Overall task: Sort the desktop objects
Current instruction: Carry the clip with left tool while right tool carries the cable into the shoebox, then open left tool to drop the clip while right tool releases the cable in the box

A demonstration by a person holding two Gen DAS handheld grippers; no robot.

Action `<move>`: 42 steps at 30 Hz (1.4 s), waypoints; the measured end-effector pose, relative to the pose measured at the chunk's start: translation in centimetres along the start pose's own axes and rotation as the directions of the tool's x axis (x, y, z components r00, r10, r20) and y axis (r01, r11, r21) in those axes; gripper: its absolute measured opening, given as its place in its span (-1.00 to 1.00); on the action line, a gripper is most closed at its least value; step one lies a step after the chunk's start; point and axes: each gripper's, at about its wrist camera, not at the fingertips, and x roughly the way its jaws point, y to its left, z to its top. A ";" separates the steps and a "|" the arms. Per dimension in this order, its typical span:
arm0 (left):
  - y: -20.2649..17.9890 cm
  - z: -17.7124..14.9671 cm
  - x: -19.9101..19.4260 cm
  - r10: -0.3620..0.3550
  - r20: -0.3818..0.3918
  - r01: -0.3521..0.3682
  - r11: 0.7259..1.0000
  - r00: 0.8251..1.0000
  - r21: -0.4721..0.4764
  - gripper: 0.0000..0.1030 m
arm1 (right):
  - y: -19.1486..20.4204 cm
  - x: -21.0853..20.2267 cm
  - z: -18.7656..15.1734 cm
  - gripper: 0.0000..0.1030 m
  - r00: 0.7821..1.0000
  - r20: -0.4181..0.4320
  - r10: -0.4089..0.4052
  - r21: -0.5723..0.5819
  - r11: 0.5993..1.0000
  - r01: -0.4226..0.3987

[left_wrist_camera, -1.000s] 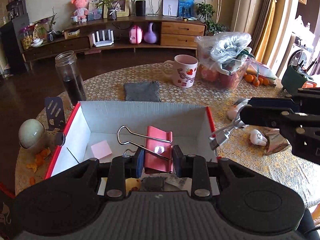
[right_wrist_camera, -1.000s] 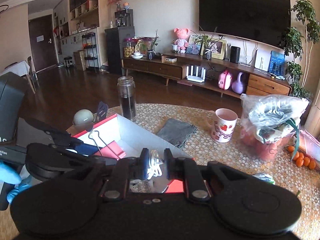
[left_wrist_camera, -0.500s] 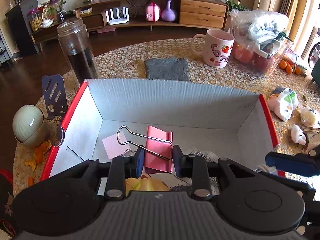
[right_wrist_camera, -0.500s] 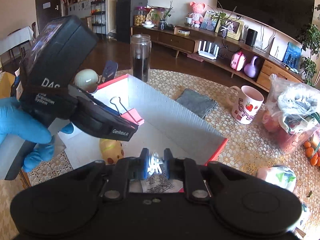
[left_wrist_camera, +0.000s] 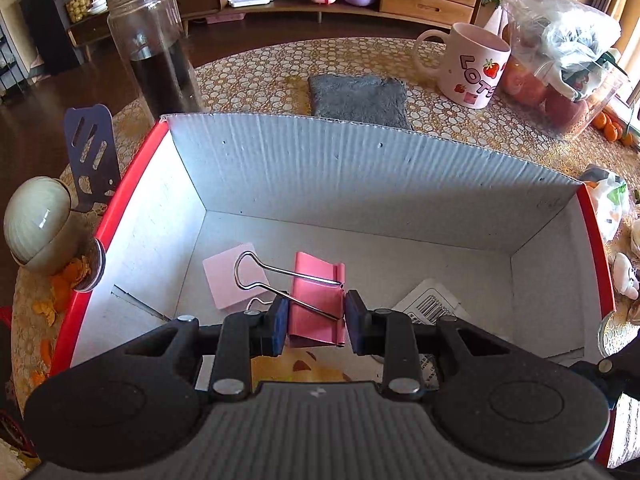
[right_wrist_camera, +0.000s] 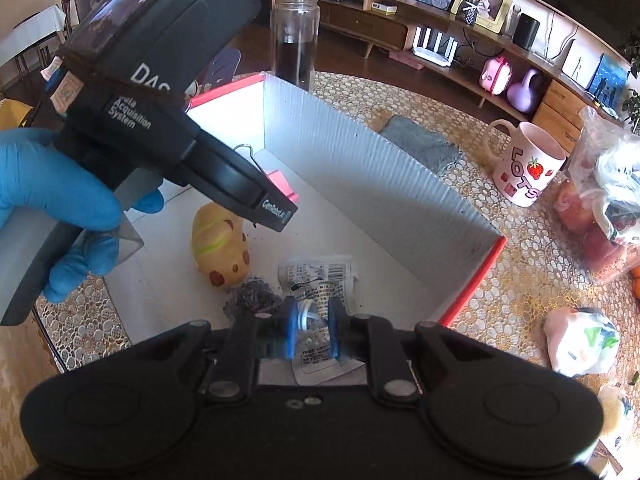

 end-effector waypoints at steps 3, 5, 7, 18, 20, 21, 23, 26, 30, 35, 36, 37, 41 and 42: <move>-0.1 0.0 0.4 0.001 -0.012 -0.001 1.000 1.000 0.013 -0.45 | 0.0 0.3 0.4 -0.71 1.000 0.005 0.004 0.005 1.000 -0.004; -0.2 0.1 0.7 -0.002 -0.024 0.003 1.000 1.000 0.016 -0.45 | 0.0 0.4 0.5 -0.70 1.000 0.007 0.005 0.002 1.000 -0.005; -0.1 0.2 1.0 -0.005 -0.038 0.006 1.000 0.999 0.013 -0.45 | 0.0 0.5 0.6 -0.69 1.000 0.011 0.006 0.001 1.000 -0.006; -0.2 0.1 1.0 0.006 -0.037 -0.006 1.000 0.999 0.001 -0.45 | -0.4 0.1 0.4 -0.18 0.999 0.014 0.032 0.032 0.999 -0.032; -0.3 0.0 0.7 0.003 -0.031 -0.003 1.000 1.000 -0.010 -0.44 | -0.5 -0.3 0.1 0.05 0.999 0.024 0.030 0.038 0.999 -0.031; -0.4 -0.1 0.5 0.004 -0.025 -0.004 1.000 1.000 -0.014 -0.44 | -0.6 -0.6 0.1 0.09 0.999 0.034 0.030 0.040 0.999 -0.031; -0.7 -0.2 0.1 0.013 -0.019 -0.013 1.000 1.000 -0.017 -0.44 | -0.7 -1.2 -0.1 0.16 0.998 0.046 0.030 0.044 0.999 -0.032; -1.0 -0.4 -0.5 0.009 -0.006 -0.010 0.999 1.000 -0.030 -0.44 | -1.1 -2.4 -0.4 0.33 0.996 0.075 0.040 0.055 0.997 -0.044; -1.3 -0.7 -1.6 0.007 0.008 -0.007 0.997 1.000 -0.079 -0.44 | -1.6 -4.0 -0.8 0.43 0.993 0.105 0.047 0.057 0.997 -0.053; -2.2 -1.4 -3.0 0.006 0.020 -0.004 0.997 1.000 -0.074 -0.44 | -2.3 -6.4 -1.7 0.58 0.988 0.145 0.044 0.072 0.996 -0.055; -2.4 -1.5 -3.3 0.005 0.023 -0.004 0.997 1.000 -0.071 -0.44 | -2.5 -6.8 -2.0 0.60 0.988 0.151 0.043 0.076 0.996 -0.055; -2.6 -1.7 -3.4 0.004 0.023 -0.002 0.998 1.000 -0.070 -0.43 | -2.7 -7.3 -2.2 0.62 0.986 0.158 0.044 0.080 0.995 -0.057; -3.6 -2.4 -4.4 0.000 0.037 0.003 0.998 0.999 -0.069 0.08 | -3.6 -9.3 -3.3 0.64 0.981 0.187 0.047 0.098 0.993 -0.066; -3.9 -2.6 -4.7 -0.002 0.049 0.005 0.998 0.999 -0.068 0.37 | -3.8 -10.0 -3.7 0.66 0.979 0.197 0.047 0.104 0.992 -0.068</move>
